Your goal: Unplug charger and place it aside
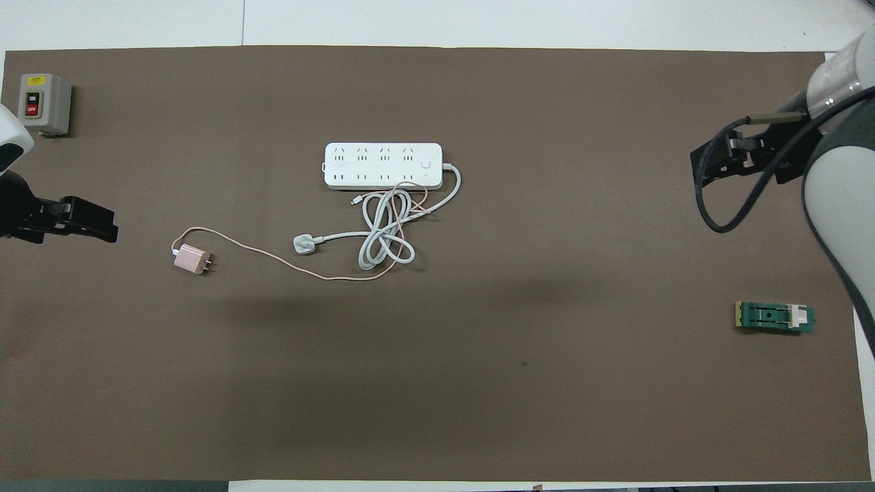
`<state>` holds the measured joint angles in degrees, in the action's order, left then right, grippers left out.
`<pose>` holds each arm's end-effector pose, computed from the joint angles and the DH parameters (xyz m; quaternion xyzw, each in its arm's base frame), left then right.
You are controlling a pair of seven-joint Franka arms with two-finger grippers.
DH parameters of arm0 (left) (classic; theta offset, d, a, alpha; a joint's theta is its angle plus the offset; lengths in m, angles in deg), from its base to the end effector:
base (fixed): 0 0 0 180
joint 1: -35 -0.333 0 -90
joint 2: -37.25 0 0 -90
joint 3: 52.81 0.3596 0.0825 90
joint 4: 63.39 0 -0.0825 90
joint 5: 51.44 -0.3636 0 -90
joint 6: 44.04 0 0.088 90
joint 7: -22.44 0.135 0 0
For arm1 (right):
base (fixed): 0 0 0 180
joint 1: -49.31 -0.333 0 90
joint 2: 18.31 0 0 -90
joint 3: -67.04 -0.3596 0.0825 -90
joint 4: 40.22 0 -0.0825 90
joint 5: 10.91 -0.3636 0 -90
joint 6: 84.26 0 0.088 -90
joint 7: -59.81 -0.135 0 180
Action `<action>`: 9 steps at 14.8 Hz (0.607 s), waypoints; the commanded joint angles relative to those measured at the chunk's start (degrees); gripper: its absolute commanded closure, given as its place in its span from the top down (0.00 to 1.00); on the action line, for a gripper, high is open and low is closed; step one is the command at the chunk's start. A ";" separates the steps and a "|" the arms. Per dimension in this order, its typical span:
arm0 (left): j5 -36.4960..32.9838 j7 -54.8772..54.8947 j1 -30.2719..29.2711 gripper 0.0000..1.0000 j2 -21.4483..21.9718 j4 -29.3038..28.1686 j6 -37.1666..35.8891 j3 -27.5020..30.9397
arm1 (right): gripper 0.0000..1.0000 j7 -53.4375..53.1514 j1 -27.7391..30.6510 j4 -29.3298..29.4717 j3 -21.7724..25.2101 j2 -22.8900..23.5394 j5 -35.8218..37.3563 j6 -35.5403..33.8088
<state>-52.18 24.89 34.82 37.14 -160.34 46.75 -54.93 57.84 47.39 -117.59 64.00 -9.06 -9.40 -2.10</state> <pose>0.5267 -0.0161 0.5858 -0.9977 0.0387 0.0547 0.0062 0.5729 0.0429 0.6372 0.9989 0.0246 -0.0382 0.0112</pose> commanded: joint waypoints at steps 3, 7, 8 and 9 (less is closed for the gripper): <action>-0.84 0.80 1.85 1.00 -1.21 1.68 -0.88 1.15 | 1.00 8.02 4.64 -8.92 -0.56 -7.31 0.68 0.46; -0.84 0.71 1.94 1.00 -1.21 1.76 -0.88 1.15 | 1.00 7.33 5.08 -13.14 -0.56 -10.48 0.59 0.55; -0.84 0.71 2.11 1.00 -1.21 1.85 -1.05 1.15 | 1.00 7.33 5.43 -13.33 -0.56 -10.57 0.59 0.55; -0.93 0.71 2.63 1.00 -1.29 1.85 -0.88 1.15 | 1.00 7.24 5.44 -13.42 -0.56 -10.75 0.59 0.64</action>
<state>-52.19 24.92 35.68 36.83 -160.23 46.76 -54.79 64.67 51.77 -128.15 63.99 -17.71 -9.39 -2.13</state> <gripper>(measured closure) 0.000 0.000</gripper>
